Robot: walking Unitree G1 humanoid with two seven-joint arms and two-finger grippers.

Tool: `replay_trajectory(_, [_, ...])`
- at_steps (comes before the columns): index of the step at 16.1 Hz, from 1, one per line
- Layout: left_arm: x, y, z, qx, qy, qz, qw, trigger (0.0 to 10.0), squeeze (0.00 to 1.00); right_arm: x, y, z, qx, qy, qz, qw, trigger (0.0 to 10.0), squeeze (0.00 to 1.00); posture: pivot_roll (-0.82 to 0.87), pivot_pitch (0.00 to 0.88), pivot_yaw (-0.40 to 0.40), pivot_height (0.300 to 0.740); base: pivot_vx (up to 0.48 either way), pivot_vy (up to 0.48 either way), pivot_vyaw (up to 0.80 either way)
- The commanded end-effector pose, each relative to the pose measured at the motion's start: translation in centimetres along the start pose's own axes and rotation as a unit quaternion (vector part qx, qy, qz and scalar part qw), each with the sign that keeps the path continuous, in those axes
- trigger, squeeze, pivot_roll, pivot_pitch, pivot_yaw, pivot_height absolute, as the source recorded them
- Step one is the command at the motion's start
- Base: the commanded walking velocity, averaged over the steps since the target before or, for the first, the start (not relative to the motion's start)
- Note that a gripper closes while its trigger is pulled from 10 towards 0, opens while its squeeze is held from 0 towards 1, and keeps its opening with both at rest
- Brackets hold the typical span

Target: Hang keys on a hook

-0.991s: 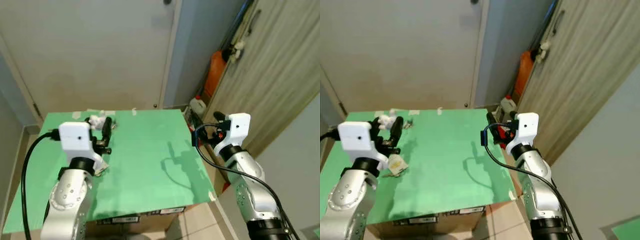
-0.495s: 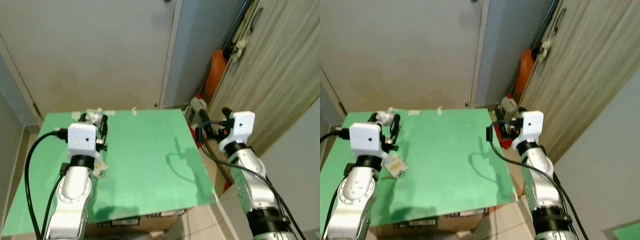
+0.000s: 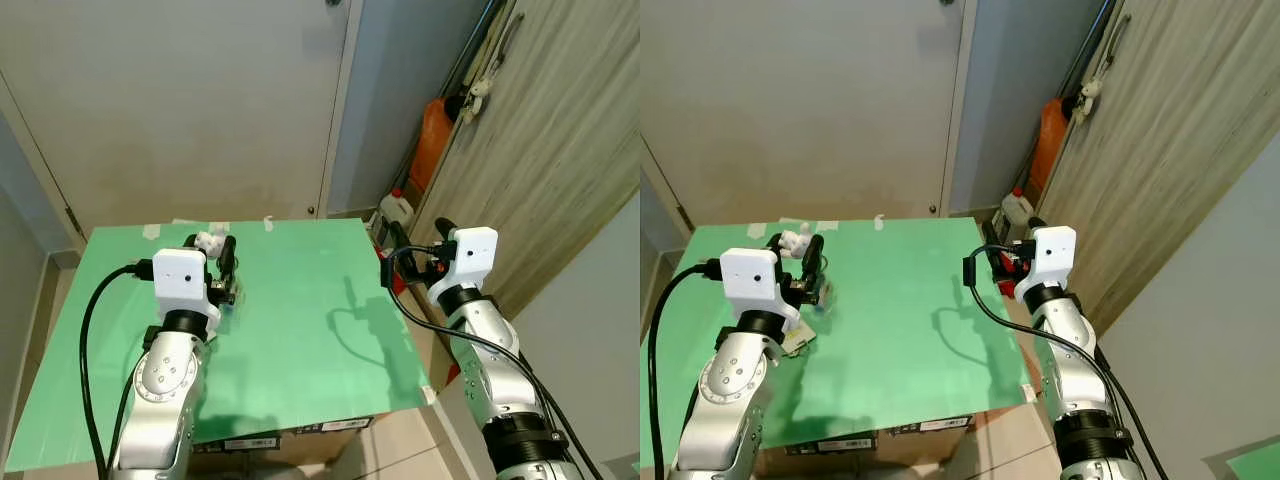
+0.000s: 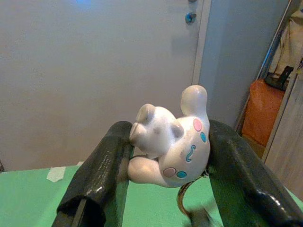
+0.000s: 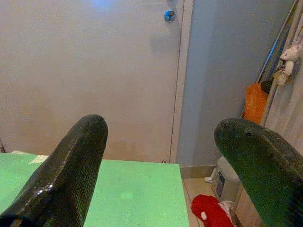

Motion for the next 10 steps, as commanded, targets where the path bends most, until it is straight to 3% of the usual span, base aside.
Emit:
replay_trajectory(1, [0.4, -0.6, -0.3, -0.010, -0.008, 0.009, 1.000, 0.0, 0.00, 0.3, 0.1, -0.2, 0.006, -0.004, 0.007, 1.000, 10.0, 0.00, 0.09, 0.020, -0.080, 0.740, 0.000, 0.000, 0.00])
replay_trajectory(5, [1.3, -1.0, -0.2, -0.015, -0.019, 0.046, 0.999, 0.0, 0.00, 0.0, 0.2, -0.2, 0.010, 0.006, -0.001, 1.000, 10.0, 0.00, 0.09, 0.025, -0.086, 0.740, 0.000, 0.000, 0.00])
replay_trajectory(10, [2.1, -2.0, -0.4, -0.032, -0.025, 0.062, 0.997, 0.0, 0.00, -0.3, 0.5, -0.2, 0.017, 0.016, -0.004, 1.000, 10.0, 0.00, 0.09, 0.024, -0.092, 0.740, -0.280, 0.000, 0.00])
Point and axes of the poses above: a point about 5 cm out from each wrist's last joint towards the gripper, its own z axis pointing back from the gripper into the wrist, its own x axis along the axis of the wrist's last joint, y = z × x, the point moved 2 cm from there along -z, pointing out of the wrist towards the gripper, and after that the axes turned 9 degrees about z, right-handed, at the moved point
